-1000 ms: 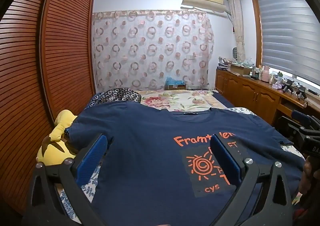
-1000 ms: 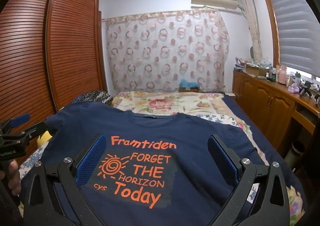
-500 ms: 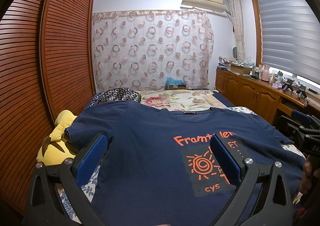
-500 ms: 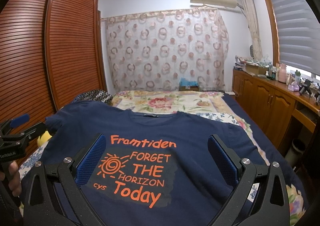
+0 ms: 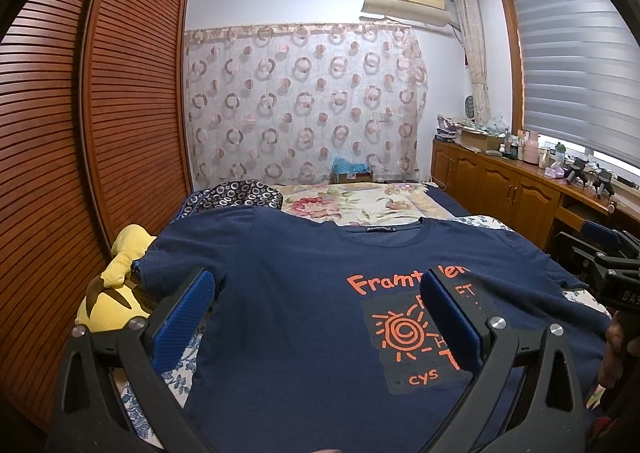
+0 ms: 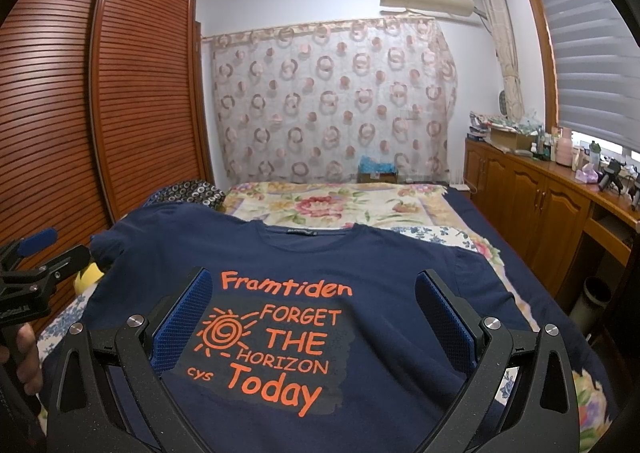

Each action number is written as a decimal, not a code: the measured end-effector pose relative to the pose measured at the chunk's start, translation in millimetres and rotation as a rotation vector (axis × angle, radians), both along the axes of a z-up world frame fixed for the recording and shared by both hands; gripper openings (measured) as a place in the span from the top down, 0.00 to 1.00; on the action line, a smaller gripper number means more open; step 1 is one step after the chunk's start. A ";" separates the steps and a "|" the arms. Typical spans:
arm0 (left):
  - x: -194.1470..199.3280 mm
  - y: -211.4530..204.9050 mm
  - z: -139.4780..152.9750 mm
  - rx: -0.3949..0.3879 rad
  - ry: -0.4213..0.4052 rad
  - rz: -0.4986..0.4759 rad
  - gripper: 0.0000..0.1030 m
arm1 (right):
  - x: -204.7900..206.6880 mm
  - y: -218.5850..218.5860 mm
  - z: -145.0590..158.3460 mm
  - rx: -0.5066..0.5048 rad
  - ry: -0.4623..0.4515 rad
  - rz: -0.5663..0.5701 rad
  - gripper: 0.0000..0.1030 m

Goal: Fold small clothes

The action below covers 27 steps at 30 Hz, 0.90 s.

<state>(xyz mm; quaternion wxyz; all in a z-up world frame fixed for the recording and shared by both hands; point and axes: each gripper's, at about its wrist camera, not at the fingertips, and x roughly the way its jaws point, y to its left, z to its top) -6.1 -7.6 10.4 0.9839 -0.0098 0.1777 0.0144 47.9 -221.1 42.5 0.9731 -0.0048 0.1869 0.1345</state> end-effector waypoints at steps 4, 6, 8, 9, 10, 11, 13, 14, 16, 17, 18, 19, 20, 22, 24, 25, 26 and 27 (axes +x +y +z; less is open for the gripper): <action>0.0 1.0 1.2 0.001 0.000 -0.001 0.00 | -0.1 -0.1 0.1 0.001 0.001 0.000 0.00; 0.1 1.2 0.3 0.001 -0.001 0.000 0.00 | -0.3 -0.1 0.2 0.001 0.001 0.000 0.00; 0.4 0.9 0.1 0.002 0.001 0.002 0.00 | -0.4 -0.2 0.3 0.000 0.001 0.000 0.00; -0.7 0.5 -0.6 0.002 0.001 0.002 0.00 | -0.3 -0.3 0.3 0.001 0.001 0.001 0.00; -0.3 0.8 -0.4 0.002 0.004 0.002 0.00 | -0.3 -0.4 0.3 0.000 0.001 0.001 0.00; -0.1 1.0 -0.4 0.001 0.005 0.002 0.00 | -0.1 -0.5 0.3 0.001 0.001 0.000 0.00; 0.6 1.7 -1.5 0.003 0.006 0.003 0.00 | 0.2 -0.6 0.2 0.002 0.002 0.000 0.00; 0.8 1.4 -2.2 0.003 0.006 0.003 0.00 | 0.1 -0.6 0.3 0.001 0.002 0.000 0.00; 0.8 1.6 -2.2 0.003 0.006 0.003 0.00 | 0.3 -0.7 0.3 0.002 0.002 0.001 0.00; 0.7 2.1 -1.9 0.002 0.006 0.002 0.00 | 0.3 -0.7 0.3 0.002 0.002 0.000 0.00; 0.8 2.1 -2.0 0.002 0.005 0.001 0.00 | 0.2 -0.7 0.3 0.001 0.001 0.000 0.00; 0.8 1.3 -2.1 0.003 0.005 0.002 0.00 | 0.2 -0.8 0.1 0.002 0.002 0.001 0.00; 0.9 1.3 -2.0 0.003 0.006 0.002 0.00 | 0.4 -0.8 0.0 0.002 0.002 0.001 0.00; 0.8 1.3 -2.0 0.003 0.006 0.002 0.00 | 0.5 -0.6 -0.2 0.002 0.003 0.000 0.00; 0.7 1.5 -1.8 0.003 0.006 0.001 0.00 | 0.5 -0.6 -0.2 0.003 0.003 0.001 0.00; 0.8 0.8 -1.9 0.003 0.006 0.002 0.00 | 0.1 -0.4 -0.2 0.002 0.003 0.002 0.00; 0.7 0.7 -2.0 0.003 0.006 0.002 0.00 | 0.0 -0.4 -0.3 0.001 0.002 0.002 0.00; 0.7 0.8 -1.8 0.003 0.006 0.002 0.00 | 0.6 -0.4 -0.5 0.003 0.002 0.001 0.00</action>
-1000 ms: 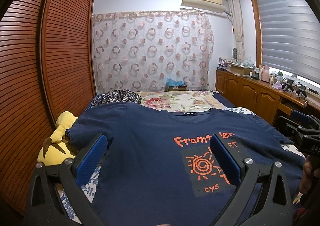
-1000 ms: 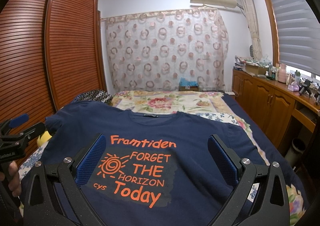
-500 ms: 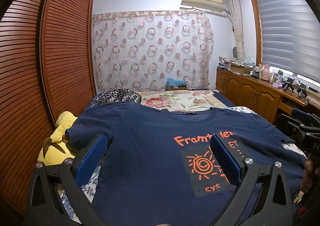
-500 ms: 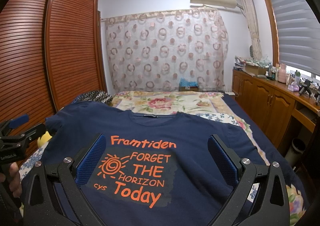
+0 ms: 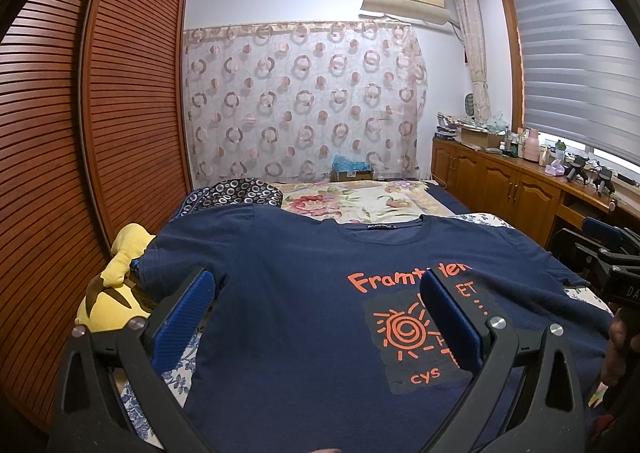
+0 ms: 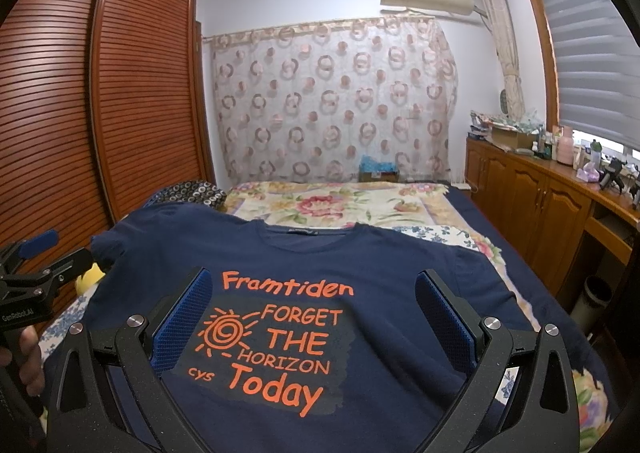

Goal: Fold small clothes

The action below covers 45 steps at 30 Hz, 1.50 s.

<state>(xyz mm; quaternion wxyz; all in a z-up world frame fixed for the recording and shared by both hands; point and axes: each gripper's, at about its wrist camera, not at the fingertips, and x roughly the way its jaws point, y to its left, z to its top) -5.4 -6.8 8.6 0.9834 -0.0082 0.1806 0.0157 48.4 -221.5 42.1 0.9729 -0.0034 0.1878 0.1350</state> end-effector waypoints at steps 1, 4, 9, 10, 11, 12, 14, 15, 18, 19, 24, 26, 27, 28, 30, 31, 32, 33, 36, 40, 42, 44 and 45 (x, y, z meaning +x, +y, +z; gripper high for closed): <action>0.0 -0.3 -0.1 0.000 0.000 0.000 0.00 | 0.0 0.1 -0.1 0.000 0.001 0.000 0.00; 0.2 -0.7 0.0 0.000 -0.001 -0.001 0.00 | -0.6 0.7 1.1 0.001 0.001 0.000 0.00; 0.2 -0.5 0.2 0.001 -0.002 -0.003 0.00 | 1.6 -3.1 -4.9 0.000 0.001 0.003 0.00; 0.1 -0.8 0.2 0.001 -0.001 -0.001 0.00 | 1.6 -2.4 -3.8 0.001 0.001 0.002 0.00; 0.0 -0.7 0.0 0.001 -0.001 -0.002 0.00 | 1.2 -1.5 -3.8 0.000 0.001 0.002 0.00; 0.0 -0.5 0.0 0.000 -0.002 -0.003 0.00 | 0.7 -0.7 -2.9 0.002 0.002 0.003 0.00; 0.3 -1.1 -0.4 0.001 0.000 -0.004 0.00 | 0.8 -0.3 -5.1 0.002 0.004 0.007 0.00; 0.8 -1.3 -0.4 0.003 0.004 -0.007 0.00 | -2.0 -0.8 -8.6 0.002 0.006 0.013 0.00; 4.4 2.9 -2.4 0.005 0.024 -0.029 0.00 | 0.7 5.1 -9.5 0.000 0.016 0.038 0.00; 5.1 4.9 -3.2 0.006 0.032 -0.036 0.00 | 4.0 16.3 -15.4 -0.003 0.022 0.050 0.00; 9.2 20.3 -8.4 0.022 0.063 -0.034 0.00 | 10.3 28.7 -15.8 -0.017 0.045 0.097 0.00; 10.8 26.8 -10.0 0.031 0.070 -0.022 0.00 | 12.3 33.5 -16.7 -0.018 0.050 0.110 0.00; 11.4 31.5 -11.1 0.037 0.071 -0.013 0.00 | 13.5 36.4 -17.2 -0.019 0.052 0.117 0.00; 12.1 35.1 -11.6 0.040 0.073 -0.004 0.00 | 14.9 39.4 -18.4 -0.022 0.055 0.124 0.00; 14.0 42.7 -13.0 0.038 0.081 0.009 0.00 | 18.4 43.6 -20.4 -0.028 0.066 0.137 0.00; 15.8 48.6 -15.2 0.036 0.087 0.011 0.00 | 19.9 45.7 -20.6 -0.031 0.071 0.145 0.00; 17.2 52.5 -16.7 0.035 0.093 0.015 0.00 | 21.5 49.1 -21.3 -0.036 0.074 0.152 0.00; 18.8 56.2 -18.4 0.035 0.100 0.019 0.00 | 23.0 51.5 -21.8 -0.039 0.077 0.158 0.00; 26.2 70.0 -24.5 0.039 0.123 0.025 0.00 | 29.0 61.7 -23.4 -0.050 0.084 0.183 0.00; 34.3 86.2 -32.2 0.035 0.145 0.026 0.00 | 37.2 72.3 -28.0 -0.064 0.098 0.210 0.00; 40.0 96.9 -35.9 0.015 0.167 0.006 0.00 | 43.6 80.3 -32.6 -0.076 0.112 0.224 0.00; 45.5 108.4 -38.9 -0.026 0.189 -0.024 0.00 | 49.2 88.1 -37.4 -0.087 0.130 0.242 0.00; 48.4 115.8 -40.6 -0.045 0.195 -0.025 0.00 | 52.0 92.3 -40.5 -0.097 0.140 0.249 0.00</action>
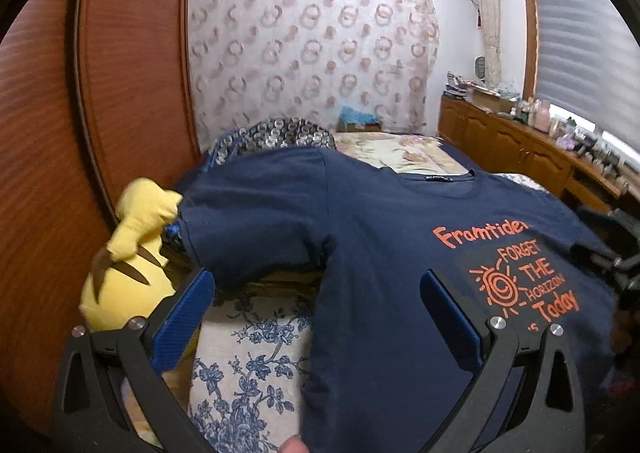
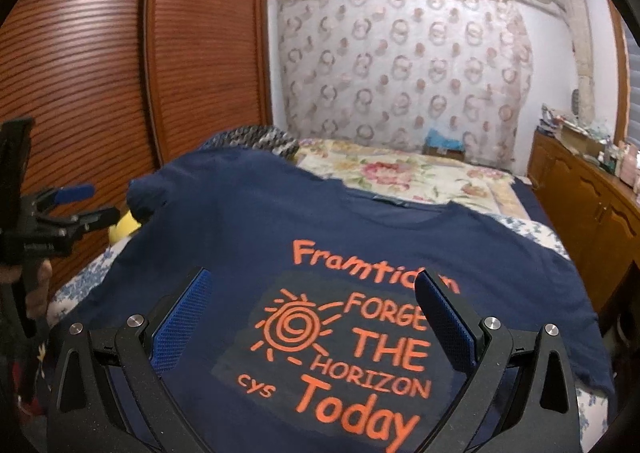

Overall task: Fold small clothes
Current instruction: 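Grasp the navy T-shirt sleeve with the left gripper and fold it over the body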

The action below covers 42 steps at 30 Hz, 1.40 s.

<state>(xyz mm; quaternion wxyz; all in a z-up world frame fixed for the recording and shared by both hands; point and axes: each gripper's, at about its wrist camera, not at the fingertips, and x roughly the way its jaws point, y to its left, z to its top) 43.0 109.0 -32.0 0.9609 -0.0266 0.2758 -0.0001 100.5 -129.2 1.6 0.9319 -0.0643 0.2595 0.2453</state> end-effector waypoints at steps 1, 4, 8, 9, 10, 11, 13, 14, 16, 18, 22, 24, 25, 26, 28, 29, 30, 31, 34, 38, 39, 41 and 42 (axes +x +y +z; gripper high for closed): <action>3.2 5.1 0.0 -0.003 0.003 0.012 0.00 | 1.6 3.0 -2.2 -0.007 0.005 0.005 0.00; 10.5 22.9 -1.6 0.006 0.008 0.033 0.00 | 4.5 11.1 -9.3 -0.017 0.027 0.023 0.00; 18.7 41.6 1.0 0.019 0.014 0.049 0.00 | 2.5 18.4 -16.5 -0.026 0.037 0.049 0.00; 20.5 48.3 3.1 0.019 0.015 0.049 0.00 | 2.4 18.6 -18.0 -0.026 0.039 0.053 0.00; 23.1 52.5 4.7 0.019 0.018 0.051 0.00 | 1.9 19.7 -19.5 -0.025 0.042 0.058 0.00; 25.7 55.8 6.1 0.019 0.021 0.050 0.00 | 1.6 20.1 -20.3 -0.026 0.045 0.060 0.00; 32.4 62.2 8.9 0.022 0.024 0.048 0.06 | 1.0 22.2 -23.0 -0.029 0.049 0.064 0.00; 35.6 67.0 9.1 0.015 0.028 0.047 0.07 | 1.5 23.1 -23.9 -0.032 0.052 0.067 0.00; 40.8 71.5 9.4 0.002 0.027 0.050 0.27 | 2.9 25.2 -25.5 -0.041 0.058 0.075 0.00; 52.7 78.5 5.4 -0.036 0.051 0.053 0.37 | 2.8 27.8 -27.5 -0.053 0.057 0.082 0.00; 74.5 85.7 -6.7 -0.021 0.118 0.101 0.50 | 3.4 32.2 -31.8 -0.057 0.064 0.097 0.00; 80.7 89.7 -12.7 -0.023 0.143 0.102 0.52 | 2.8 34.6 -32.7 -0.068 0.058 0.105 0.00; 82.4 90.0 -13.7 -0.021 0.150 0.106 0.54 | 2.6 35.0 -32.6 -0.072 0.056 0.107 0.00; 83.8 90.7 -16.1 -0.017 0.158 0.111 0.54 | 2.6 35.5 -32.7 -0.075 0.053 0.107 0.00; 86.1 93.5 -17.9 -0.021 0.166 0.108 0.54 | 3.0 34.9 -33.1 -0.070 0.057 0.105 0.00; 88.4 93.9 -18.6 -0.020 0.169 0.104 0.54 | 2.9 35.7 -32.9 -0.067 0.059 0.106 0.00; 91.1 94.4 -18.5 -0.017 0.175 0.097 0.54 | 3.3 35.3 -33.5 -0.065 0.063 0.103 0.00; 93.4 93.8 -18.7 -0.010 0.185 0.090 0.54 | 3.4 35.0 -33.8 -0.064 0.064 0.102 0.00; 101.3 97.0 -20.1 -0.013 0.213 0.073 0.74 | 4.0 31.7 -35.1 -0.058 0.068 0.095 0.00; 102.1 96.3 -19.0 0.014 0.232 0.063 0.92 | 5.2 24.7 -34.8 -0.043 0.070 0.081 0.00; 101.3 96.2 -17.8 0.012 0.231 0.057 0.96 | 6.0 23.1 -34.8 -0.039 0.073 0.078 0.00; 100.3 93.6 -15.1 0.020 0.230 0.039 0.99 | 7.7 20.5 -35.0 -0.031 0.079 0.072 0.00; 98.1 90.5 -10.9 0.036 0.217 0.040 1.00 | 7.9 19.4 -35.3 -0.029 0.079 0.070 0.00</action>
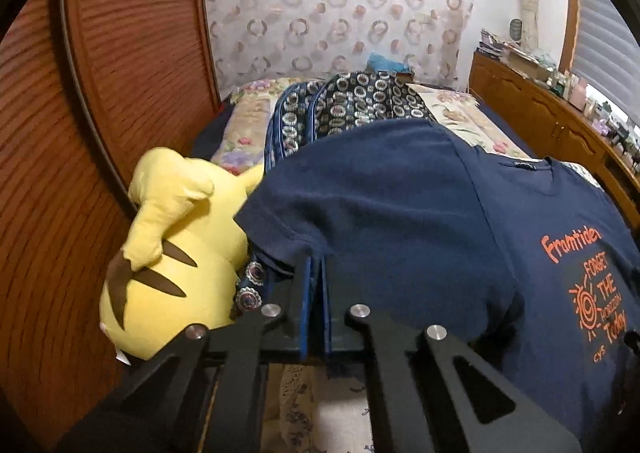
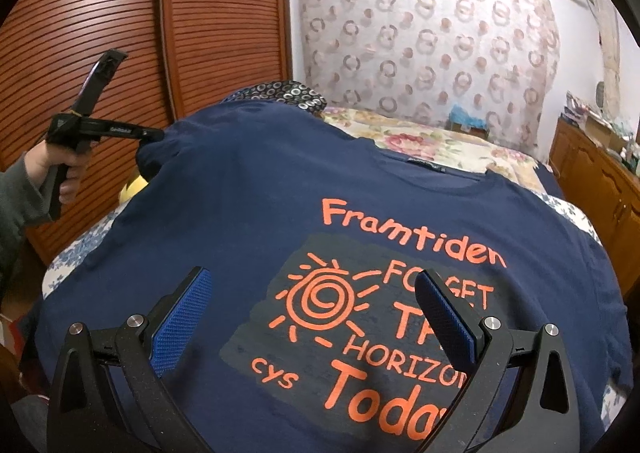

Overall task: Fold small clothes
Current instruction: 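Grasp the navy T-shirt sleeve with the left gripper and fold it over the body, then open the left gripper to release the folded sleeve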

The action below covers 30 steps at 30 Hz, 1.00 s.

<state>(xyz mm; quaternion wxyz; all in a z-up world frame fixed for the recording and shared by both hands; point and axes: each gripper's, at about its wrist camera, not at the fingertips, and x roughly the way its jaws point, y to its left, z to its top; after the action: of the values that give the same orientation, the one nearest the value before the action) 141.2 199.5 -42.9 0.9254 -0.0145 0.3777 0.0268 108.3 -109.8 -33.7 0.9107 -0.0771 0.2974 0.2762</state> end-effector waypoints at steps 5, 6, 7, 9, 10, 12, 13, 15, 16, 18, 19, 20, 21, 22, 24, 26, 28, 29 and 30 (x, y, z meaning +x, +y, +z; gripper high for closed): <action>-8.4 -15.4 27.3 -0.007 -0.085 -0.035 1.00 | -0.2 -5.0 0.6 0.002 -0.009 -0.010 0.00; -9.8 -21.0 35.3 -0.014 -0.106 -0.051 1.00 | 0.1 -6.5 1.0 0.002 -0.010 -0.012 0.00; -10.4 -26.2 41.2 -0.016 -0.120 -0.066 1.00 | -0.1 -8.8 1.2 0.003 -0.012 -0.014 0.00; -10.1 -45.0 57.0 -0.015 -0.149 -0.109 1.00 | 1.0 -14.4 3.2 0.007 -0.015 -0.026 0.00; -9.5 -55.2 63.8 -0.016 -0.159 -0.132 1.00 | 1.0 -16.8 4.1 0.011 -0.016 -0.030 0.00; -8.3 -75.0 76.3 -0.019 -0.177 -0.179 1.00 | 3.1 -24.2 6.6 0.022 -0.018 -0.044 0.00; -8.1 -82.9 80.5 -0.020 -0.182 -0.197 1.00 | 3.9 -27.4 7.8 0.026 -0.020 -0.052 0.00; -6.7 -110.6 91.8 -0.016 -0.194 -0.257 1.00 | 5.5 -35.9 11.1 0.035 -0.025 -0.069 0.00; -5.0 -121.9 95.6 -0.012 -0.192 -0.280 1.00 | 6.5 -39.1 12.6 0.039 -0.025 -0.077 0.00; -4.0 -141.5 98.5 -0.018 -0.176 -0.321 0.99 | 8.7 -46.5 14.3 0.045 -0.026 -0.092 0.00; -4.5 -149.8 99.2 -0.025 -0.168 -0.343 0.97 | 9.4 -49.8 15.0 0.046 -0.027 -0.100 0.00; -6.6 -158.8 99.6 -0.034 -0.162 -0.372 0.96 | 10.2 -53.0 15.3 0.047 -0.027 -0.106 0.00; -9.6 -164.9 100.1 -0.039 -0.165 -0.393 0.91 | 11.3 -56.8 15.5 0.048 -0.026 -0.113 0.00; -13.8 -170.3 100.3 -0.036 -0.173 -0.408 0.82 | 11.7 -59.1 15.6 0.048 -0.026 -0.117 0.00; -18.2 -173.8 102.4 -0.029 -0.184 -0.415 0.68 | 14.3 -65.8 16.4 0.050 -0.025 -0.130 0.00; -23.1 -171.4 101.9 -0.042 -0.186 -0.418 0.64 | 16.4 -70.7 16.9 0.049 -0.026 -0.136 0.00; -29.7 -170.8 100.0 -0.033 -0.192 -0.408 0.61 | 19.6 -73.8 18.5 0.051 -0.023 -0.133 0.00; -34.3 -166.8 99.0 -0.016 -0.202 -0.392 0.60 | 21.3 -74.6 19.1 0.054 -0.020 -0.129 0.00; -39.4 -164.1 96.7 -0.008 -0.210 -0.378 0.55 | 23.3 -75.2 19.8 0.055 -0.018 -0.124 0.02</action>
<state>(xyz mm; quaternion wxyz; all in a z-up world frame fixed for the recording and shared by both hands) 101.8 35.4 53.8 0.9482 0.0503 0.2753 -0.1502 131.6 -185.0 -13.8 0.9305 -0.0361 0.2855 0.2267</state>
